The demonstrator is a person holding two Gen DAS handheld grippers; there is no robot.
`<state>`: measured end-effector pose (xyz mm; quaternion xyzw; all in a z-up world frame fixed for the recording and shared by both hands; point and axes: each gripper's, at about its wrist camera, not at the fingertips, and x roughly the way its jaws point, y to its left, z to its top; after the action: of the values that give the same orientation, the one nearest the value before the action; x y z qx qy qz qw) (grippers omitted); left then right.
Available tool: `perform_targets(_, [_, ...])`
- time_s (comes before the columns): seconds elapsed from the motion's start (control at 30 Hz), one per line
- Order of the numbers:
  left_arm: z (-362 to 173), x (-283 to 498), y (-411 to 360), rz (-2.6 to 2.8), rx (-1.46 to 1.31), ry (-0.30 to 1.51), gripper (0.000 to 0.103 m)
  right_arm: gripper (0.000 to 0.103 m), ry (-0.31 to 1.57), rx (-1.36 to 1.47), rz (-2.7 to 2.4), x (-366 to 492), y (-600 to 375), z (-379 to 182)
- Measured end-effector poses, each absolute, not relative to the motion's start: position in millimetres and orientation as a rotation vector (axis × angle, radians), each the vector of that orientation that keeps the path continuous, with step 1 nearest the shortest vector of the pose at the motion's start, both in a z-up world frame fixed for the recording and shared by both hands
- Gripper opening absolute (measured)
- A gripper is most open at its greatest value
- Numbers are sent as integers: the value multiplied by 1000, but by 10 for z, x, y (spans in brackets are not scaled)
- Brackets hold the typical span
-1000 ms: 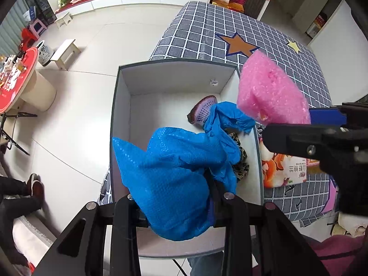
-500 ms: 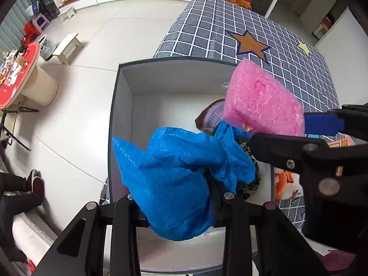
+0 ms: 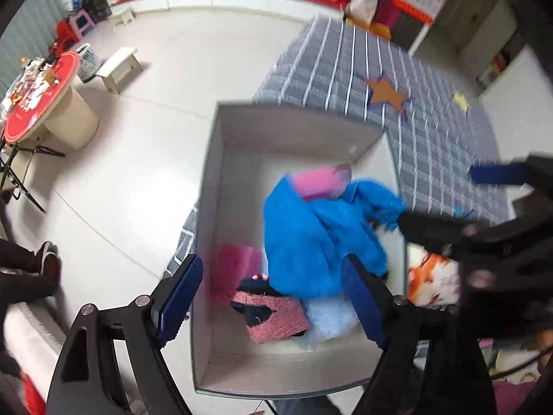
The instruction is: Organize soft objects
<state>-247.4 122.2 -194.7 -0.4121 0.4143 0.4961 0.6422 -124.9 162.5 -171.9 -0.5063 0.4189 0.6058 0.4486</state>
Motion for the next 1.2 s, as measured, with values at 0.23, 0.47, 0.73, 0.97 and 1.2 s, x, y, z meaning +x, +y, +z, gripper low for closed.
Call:
perform_targets(0.23, [-1229,-2695,986,1254,-755,816,91,101,1078,-1106,1566,-1082,1508,-1365])
perform_targets(0.47, [-1096,-2623,875,1076,-819,848,91,101,1036,-1068,1591,-1104,1379,-1101])
perform_targets(0.73, [-1162,-2403,753,1068,-814,951,92,101,1119,-1074,1520,-1107,1230,-1272])
perform_targets(0.97, [-1221,-2473,732,1060,-838,955,92,101,1147,-1069,1511,-1147,1170,-1322])
perform_targets(1.2, [-1273,-2548,726,1045,-848,974,92,101,1179,-1051,1482,-1157,1123,-1357])
